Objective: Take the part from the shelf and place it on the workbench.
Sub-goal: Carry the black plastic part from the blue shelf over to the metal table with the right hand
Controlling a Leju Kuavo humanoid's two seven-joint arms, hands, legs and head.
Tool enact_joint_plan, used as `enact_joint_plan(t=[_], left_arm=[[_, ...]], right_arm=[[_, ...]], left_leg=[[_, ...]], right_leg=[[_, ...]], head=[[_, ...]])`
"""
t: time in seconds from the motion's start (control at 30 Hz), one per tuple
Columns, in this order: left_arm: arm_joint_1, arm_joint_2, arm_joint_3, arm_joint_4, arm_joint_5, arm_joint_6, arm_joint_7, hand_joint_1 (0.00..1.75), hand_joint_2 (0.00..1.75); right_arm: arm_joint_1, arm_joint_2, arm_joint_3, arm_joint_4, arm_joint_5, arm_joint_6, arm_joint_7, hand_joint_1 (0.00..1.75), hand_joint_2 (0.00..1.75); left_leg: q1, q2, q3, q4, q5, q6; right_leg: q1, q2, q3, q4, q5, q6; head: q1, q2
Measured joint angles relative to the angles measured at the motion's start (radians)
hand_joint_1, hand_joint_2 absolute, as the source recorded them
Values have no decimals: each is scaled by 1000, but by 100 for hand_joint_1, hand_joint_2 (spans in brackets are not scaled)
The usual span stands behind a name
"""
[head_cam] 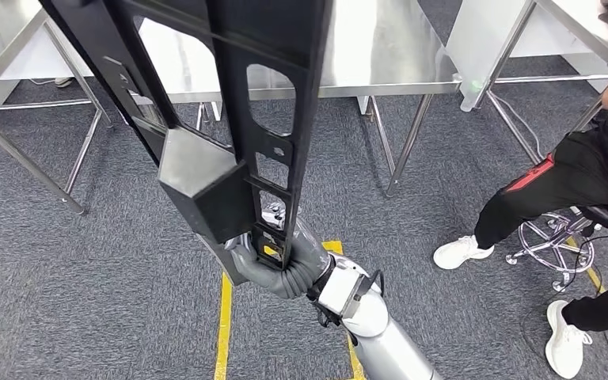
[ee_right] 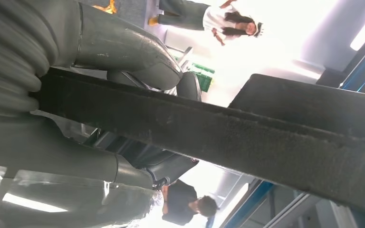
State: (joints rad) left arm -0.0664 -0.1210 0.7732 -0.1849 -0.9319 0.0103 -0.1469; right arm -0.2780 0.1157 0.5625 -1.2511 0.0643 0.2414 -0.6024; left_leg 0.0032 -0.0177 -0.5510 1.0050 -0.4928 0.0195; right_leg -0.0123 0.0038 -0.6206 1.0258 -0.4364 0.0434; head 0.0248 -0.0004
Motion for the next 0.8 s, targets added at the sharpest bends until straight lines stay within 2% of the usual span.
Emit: enact_joint_plan(t=[0.03,0.1,0.13,0.17,0.23,0.27,0.3,0.33,0.37,0.4,0.43,0.47,0.5,0.6,0.63,0.67,0.73,0.8], left_arm=[[0,0,0,0,0,0,0,0,175],[-1,1,1,0,0,1,0,0,175],[-1,0,1,-1,-1,1,0,0,175],[-2,0,1,-1,-1,1,0,0,175],[-1,-1,1,-1,-2,1,0,0,175],[0,0,2,-1,-2,1,0,0,175],[1,0,4,-1,-2,1,0,0,175],[2,0,6,-1,-2,1,0,0,175],[2,1,7,-1,-2,1,0,0,175],[2,1,9,-1,-2,1,0,0,175],[1,1,9,-1,-2,1,0,0,175],[0,1,10,-1,-2,1,0,0,175],[0,1,10,-1,-2,1,0,0,175],[0,1,11,0,-4,2,0,0,175],[1,1,12,0,-5,2,0,0,175],[0,1,13,0,-6,4,0,0,175],[-1,2,14,0,-10,7,0,0,175],[-1,2,15,0,-11,8,0,0,175]], right_arm=[[-1,0,0,0,0,0,0,175,175],[-2,2,0,0,-1,-1,1,175,175],[-4,3,-1,0,-1,-1,1,175,175],[-5,5,-1,0,-2,-1,1,175,175],[-6,6,-1,0,-3,-2,2,175,175],[-6,6,-1,1,-3,-2,2,175,175],[-5,6,-1,2,-3,-2,3,175,175],[-5,6,-1,2,-3,-2,4,175,175],[-5,6,-1,2,-4,-2,4,175,175],[-5,6,-1,2,-6,-2,5,175,175],[-6,6,-1,2,-7,-2,6,175,175],[-7,6,-1,2,-8,-2,6,175,175],[-8,7,-1,2,-10,-2,7,175,175],[-10,9,0,1,-11,-2,9,175,175],[-11,10,0,1,-11,-2,9,175,175],[-13,10,1,1,-11,-2,9,175,175],[-14,9,1,1,-11,-2,9,175,175],[-13,9,2,1,-11,-2,10,175,175]], left_leg=[[-1,-1,2,0,-5,-5],[4,0,2,4,-14,-15],[6,2,-7,24,-26,-20],[8,5,-27,64,-44,-26],[12,10,-103,197,-90,-36],[14,10,-143,256,-102,-40],[16,11,-173,290,-99,-42],[18,12,-182,282,-75,-43],[19,13,-170,235,-32,-43],[21,15,-146,165,14,-41],[19,16,-119,100,46,-39],[17,17,-96,53,61,-35],[13,16,-84,30,61,-30],[8,14,-72,19,48,-8],[8,14,-65,14,46,0],[10,14,-57,9,43,8],[9,14,-45,4,36,21],[7,14,-41,4,32,26]], right_leg=[[3,1,4,-3,-2,-10],[-2,2,9,-5,-6,-26],[-5,3,14,-7,-9,-34],[-9,3,20,-8,-13,-41],[-9,1,31,-8,-24,-53],[-9,1,36,-8,-29,-54],[-9,2,42,-8,-34,-54],[-9,3,50,-8,-40,-52],[-10,5,60,-8,-48,-48],[-11,6,70,-8,-56,-44],[-9,6,79,-9,-63,-38],[-7,6,83,-9,-69,-32],[-5,6,85,-10,-73,-26],[-4,5,88,-13,-82,-9],[-4,4,81,1,-89,-6],[-4,3,64,35,-101,-6],[-4,3,2,142,-133,-12],[-3,3,-36,204,-150,-15]], head=[[0,0],[0,0],[-1,0],[-2,0],[-3,0],[-3,0],[-4,0],[-4,0],[-4,0],[-3,0],[-3,0],[-3,0],[-3,0],[-4,0],[-3,0],[-3,0],[-2,0],[-2,0]])
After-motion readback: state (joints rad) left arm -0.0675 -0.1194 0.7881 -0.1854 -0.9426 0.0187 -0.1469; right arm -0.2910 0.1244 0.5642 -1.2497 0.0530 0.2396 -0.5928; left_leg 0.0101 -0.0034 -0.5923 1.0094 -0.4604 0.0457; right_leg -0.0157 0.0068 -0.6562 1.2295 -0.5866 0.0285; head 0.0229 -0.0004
